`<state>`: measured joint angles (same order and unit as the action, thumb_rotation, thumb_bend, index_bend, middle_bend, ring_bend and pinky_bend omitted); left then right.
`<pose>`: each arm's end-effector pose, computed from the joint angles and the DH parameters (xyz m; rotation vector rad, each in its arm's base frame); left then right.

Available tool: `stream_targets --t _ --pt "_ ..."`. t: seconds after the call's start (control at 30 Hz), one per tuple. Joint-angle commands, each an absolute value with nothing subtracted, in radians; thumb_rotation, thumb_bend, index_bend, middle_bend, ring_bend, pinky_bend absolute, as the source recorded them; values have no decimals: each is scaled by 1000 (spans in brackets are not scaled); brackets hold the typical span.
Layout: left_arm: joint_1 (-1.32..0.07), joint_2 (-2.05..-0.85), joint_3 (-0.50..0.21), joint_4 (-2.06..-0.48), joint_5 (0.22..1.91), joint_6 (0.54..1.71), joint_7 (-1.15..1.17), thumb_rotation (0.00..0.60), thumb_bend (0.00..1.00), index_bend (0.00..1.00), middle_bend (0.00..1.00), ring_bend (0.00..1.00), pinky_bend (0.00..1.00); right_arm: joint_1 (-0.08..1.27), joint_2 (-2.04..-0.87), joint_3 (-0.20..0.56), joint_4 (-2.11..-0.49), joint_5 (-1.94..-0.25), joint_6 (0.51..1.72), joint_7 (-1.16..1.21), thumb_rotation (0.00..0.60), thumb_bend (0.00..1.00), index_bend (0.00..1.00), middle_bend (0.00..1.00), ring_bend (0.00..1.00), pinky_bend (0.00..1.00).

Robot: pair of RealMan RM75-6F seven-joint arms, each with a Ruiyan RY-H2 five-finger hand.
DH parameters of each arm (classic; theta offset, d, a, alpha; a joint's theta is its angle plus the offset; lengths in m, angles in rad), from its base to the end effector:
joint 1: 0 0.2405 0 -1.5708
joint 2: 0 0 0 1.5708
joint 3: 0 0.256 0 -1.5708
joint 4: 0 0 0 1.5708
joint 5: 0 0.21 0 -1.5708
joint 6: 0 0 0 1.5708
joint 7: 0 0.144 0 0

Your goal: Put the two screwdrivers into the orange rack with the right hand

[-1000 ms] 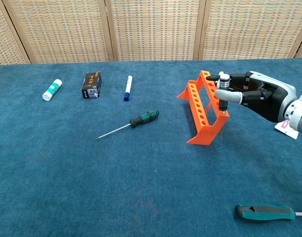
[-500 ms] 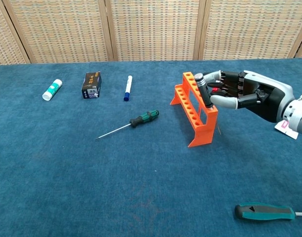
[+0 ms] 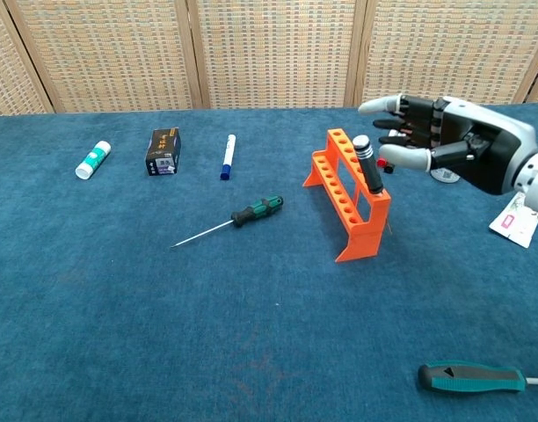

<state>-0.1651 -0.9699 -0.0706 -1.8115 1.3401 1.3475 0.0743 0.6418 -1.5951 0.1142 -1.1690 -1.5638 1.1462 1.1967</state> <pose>-0.2911 0.2041 0.1786 -1.3875 -0.9965 -0.8112 -0.1906 -0.3404 0.0008 1.3796 -1.9367 1.7756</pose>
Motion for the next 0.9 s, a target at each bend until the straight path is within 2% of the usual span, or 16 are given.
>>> stream_targets --t 0.03,0.17,0.27,0.37,0.53,0.9 --pt "-164 -969 -70 -1812 1342 1350 73 600 0 0 0 0 0 634 -1560 119 -1200 -1596 1204 1125 600 405 214 0 0 12" --pt "-161 -967 -69 -1813 1347 1355 66 600 0 0 0 0 0 630 -1526 107 -1221 -1663 1278 959 600 828 214 0 0 12" --pt "-159 -964 -69 -1813 1352 1359 59 600 0 0 0 0 0 632 -1504 91 -1223 -1724 1323 806 600 968 214 0 0 12" --pt "-156 -962 -68 -1812 1357 1363 53 600 0 0 0 0 0 638 -1490 70 -1204 -1805 1368 612 600 999 214 0 0 12" --pt "-156 -960 -66 -1811 1363 1364 48 600 0 0 0 0 0 654 -1465 41 -1221 -1878 1375 424 600 1000 214 0 0 12" --pt "-151 -953 -67 -1810 1368 1371 28 600 0 0 0 0 0 698 -1442 18 -1290 -1905 1285 169 600 1000 214 1 0 12"
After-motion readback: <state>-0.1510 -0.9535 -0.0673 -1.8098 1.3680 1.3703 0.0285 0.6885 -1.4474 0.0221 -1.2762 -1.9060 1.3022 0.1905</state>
